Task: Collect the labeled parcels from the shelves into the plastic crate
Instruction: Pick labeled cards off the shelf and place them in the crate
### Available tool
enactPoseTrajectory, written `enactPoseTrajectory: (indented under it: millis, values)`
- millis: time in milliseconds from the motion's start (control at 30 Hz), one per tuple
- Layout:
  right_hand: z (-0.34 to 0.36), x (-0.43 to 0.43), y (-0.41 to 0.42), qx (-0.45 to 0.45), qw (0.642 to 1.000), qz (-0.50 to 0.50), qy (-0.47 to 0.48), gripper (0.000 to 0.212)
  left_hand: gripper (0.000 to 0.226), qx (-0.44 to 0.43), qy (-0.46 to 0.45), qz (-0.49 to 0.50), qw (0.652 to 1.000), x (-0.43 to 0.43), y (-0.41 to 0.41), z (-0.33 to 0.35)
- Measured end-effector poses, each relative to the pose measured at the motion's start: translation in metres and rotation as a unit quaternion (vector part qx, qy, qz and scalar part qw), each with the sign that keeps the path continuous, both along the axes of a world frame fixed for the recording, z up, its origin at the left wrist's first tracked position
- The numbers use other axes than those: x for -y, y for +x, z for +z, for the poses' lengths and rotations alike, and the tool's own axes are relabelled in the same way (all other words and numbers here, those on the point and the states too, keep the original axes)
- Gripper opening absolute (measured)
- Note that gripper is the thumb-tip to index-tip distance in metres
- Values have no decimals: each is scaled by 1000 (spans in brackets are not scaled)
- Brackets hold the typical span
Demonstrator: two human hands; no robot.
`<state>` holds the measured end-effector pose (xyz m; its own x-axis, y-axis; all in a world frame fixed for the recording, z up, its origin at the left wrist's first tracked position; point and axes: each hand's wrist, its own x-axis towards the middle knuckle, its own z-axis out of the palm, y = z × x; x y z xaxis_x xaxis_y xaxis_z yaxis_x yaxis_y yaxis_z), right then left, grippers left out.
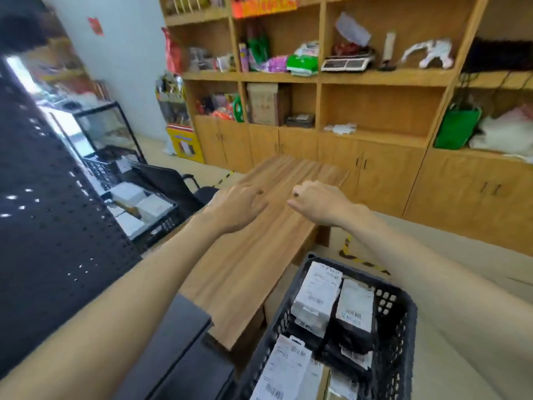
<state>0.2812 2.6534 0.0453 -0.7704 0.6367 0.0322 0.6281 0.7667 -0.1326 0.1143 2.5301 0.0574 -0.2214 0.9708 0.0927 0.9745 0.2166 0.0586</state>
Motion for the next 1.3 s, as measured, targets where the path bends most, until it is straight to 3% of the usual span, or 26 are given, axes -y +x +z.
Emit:
enactPoseTrajectory:
  millis: [200, 400, 700, 1067, 1300]
  values:
    - [36, 69, -55, -50, 993, 110, 14, 44, 44, -23, 12, 93, 995, 108, -24, 36]
    - [55, 161, -112, -92, 962, 251, 47, 38, 45, -33, 34, 213, 976, 222, -37, 65]
    - [70, 376, -176, -89, 898, 429, 44, 40, 53, -42, 34, 420, 906, 470, -33, 71]
    - [74, 666, -152, -109, 805, 583, 11, 37, 51, -66, 35, 550, 832, 763, 68, 73]
    - [63, 816, -108, -114, 778, 617, -5, 36, 51, -74, 34, 587, 805, 907, 129, 68]
